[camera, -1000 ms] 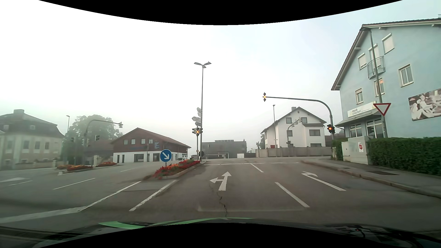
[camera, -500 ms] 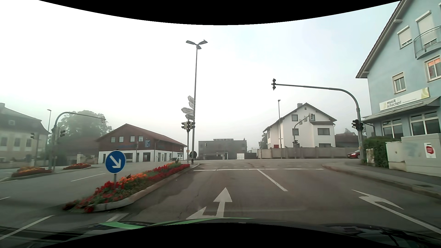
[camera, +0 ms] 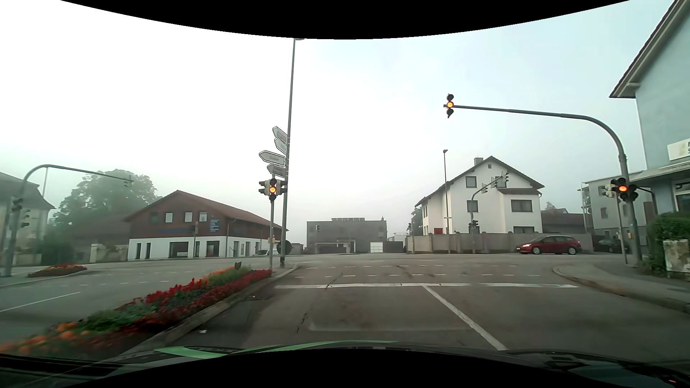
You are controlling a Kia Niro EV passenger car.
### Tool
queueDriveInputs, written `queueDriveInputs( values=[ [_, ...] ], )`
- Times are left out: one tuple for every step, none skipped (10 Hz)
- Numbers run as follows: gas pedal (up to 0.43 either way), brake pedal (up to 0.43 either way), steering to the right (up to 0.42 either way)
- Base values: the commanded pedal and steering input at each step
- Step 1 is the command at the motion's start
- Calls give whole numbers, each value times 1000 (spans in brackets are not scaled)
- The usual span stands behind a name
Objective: Follow the waypoints while adhering to traffic rules and regulations
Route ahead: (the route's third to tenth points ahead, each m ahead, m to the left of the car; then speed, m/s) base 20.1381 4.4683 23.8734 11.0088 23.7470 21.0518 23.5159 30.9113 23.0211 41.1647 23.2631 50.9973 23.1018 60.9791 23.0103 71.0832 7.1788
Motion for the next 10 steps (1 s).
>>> queueDriveInputs(
  values=[
    [0, 232, 4],
    [0, 238, 4],
    [0, 232, 4],
    [0, 238, 5],
    [0, 238, 4],
    [0, 244, 5],
    [0, 256, 5],
    [0, 256, 4],
    [0, 256, 4],
    [0, 256, 4]
  ],
)
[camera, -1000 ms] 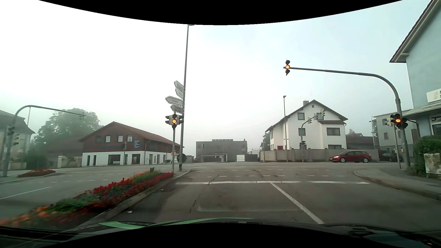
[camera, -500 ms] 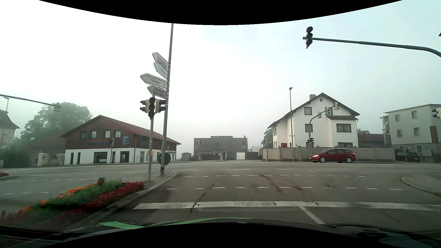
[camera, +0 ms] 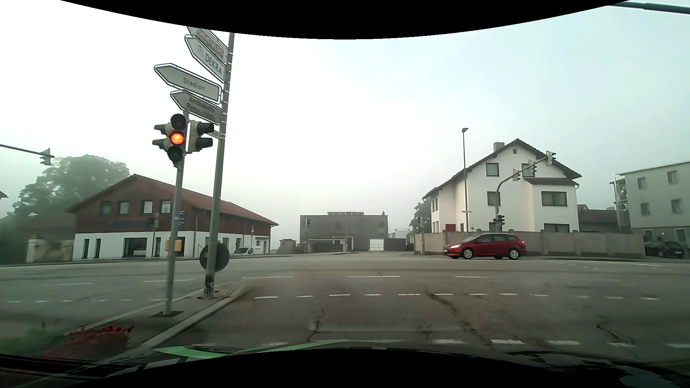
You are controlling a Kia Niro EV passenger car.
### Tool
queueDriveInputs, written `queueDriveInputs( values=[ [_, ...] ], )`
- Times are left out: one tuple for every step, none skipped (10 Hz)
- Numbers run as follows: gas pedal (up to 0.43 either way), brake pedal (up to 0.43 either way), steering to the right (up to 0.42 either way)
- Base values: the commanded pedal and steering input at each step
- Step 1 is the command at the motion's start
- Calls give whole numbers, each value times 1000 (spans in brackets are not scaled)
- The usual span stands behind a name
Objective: Follow the waypoints while adhering to traffic rules and regulations
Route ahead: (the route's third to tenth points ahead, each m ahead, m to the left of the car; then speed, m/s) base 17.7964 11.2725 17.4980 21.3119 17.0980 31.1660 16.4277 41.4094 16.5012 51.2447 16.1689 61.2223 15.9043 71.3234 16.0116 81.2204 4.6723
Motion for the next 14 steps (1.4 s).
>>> queueDriveInputs(
  values=[
    [0, 256, 4],
    [0, 256, 4],
    [0, 256, 5],
    [0, 256, 4],
    [0, 238, 4],
    [0, 220, 4],
    [0, 201, 4],
    [0, 189, 4],
    [0, 183, 4],
    [0, 171, 4],
    [0, 152, 4],
    [0, 140, 4],
    [0, 134, 4],
    [0, 104, 4]
  ],
)
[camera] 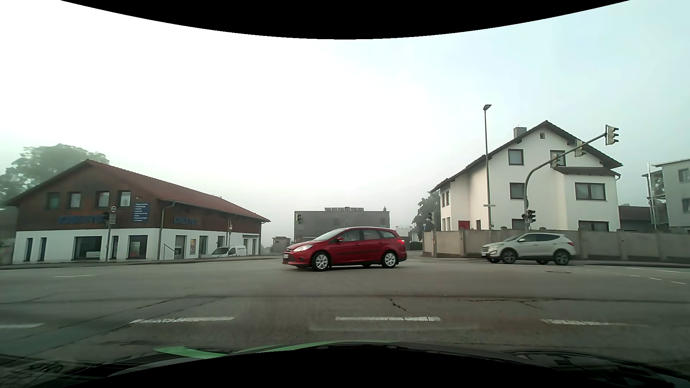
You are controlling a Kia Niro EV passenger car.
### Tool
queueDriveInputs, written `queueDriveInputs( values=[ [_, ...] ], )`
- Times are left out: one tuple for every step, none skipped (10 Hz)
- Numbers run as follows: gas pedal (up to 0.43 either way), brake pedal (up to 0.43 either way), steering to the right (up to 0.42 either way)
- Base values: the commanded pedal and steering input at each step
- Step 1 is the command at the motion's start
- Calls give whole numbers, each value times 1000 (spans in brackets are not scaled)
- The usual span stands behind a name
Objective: Follow the waypoints while adhering to traffic rules and regulations
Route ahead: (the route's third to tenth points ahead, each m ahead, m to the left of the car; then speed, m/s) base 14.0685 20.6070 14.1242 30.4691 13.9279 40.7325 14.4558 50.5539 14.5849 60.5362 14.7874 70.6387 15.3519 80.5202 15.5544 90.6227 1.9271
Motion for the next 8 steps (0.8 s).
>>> queueDriveInputs(
  values=[
    [0, 85, 4],
    [0, 79, 4],
    [0, 55, 4],
    [0, 43, 4],
    [0, 30, 4],
    [0, 24, 4],
    [0, 12, 4],
    [0, 12, 4]
  ],
)
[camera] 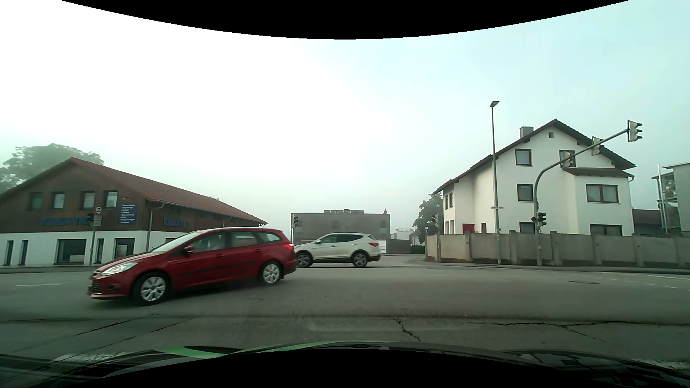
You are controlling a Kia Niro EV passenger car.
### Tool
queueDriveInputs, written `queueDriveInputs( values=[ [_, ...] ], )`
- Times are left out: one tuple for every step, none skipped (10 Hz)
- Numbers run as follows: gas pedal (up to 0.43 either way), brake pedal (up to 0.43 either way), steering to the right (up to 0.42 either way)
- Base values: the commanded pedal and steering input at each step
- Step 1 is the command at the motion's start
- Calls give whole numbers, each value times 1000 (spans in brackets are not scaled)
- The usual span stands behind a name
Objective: Follow the waypoints while adhering to traffic rules and regulations
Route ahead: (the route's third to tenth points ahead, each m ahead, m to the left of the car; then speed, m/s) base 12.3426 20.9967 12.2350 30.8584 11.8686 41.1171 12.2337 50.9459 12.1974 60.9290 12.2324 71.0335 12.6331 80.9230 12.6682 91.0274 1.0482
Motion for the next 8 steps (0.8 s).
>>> queueDriveInputs(
  values=[
    [0, 0, 4],
    [0, 0, 4],
    [0, 0, 4],
    [0, 0, 4],
    [0, 0, 4],
    [0, 0, 4],
    [0, 0, 4],
    [0, 0, 4]
  ],
)
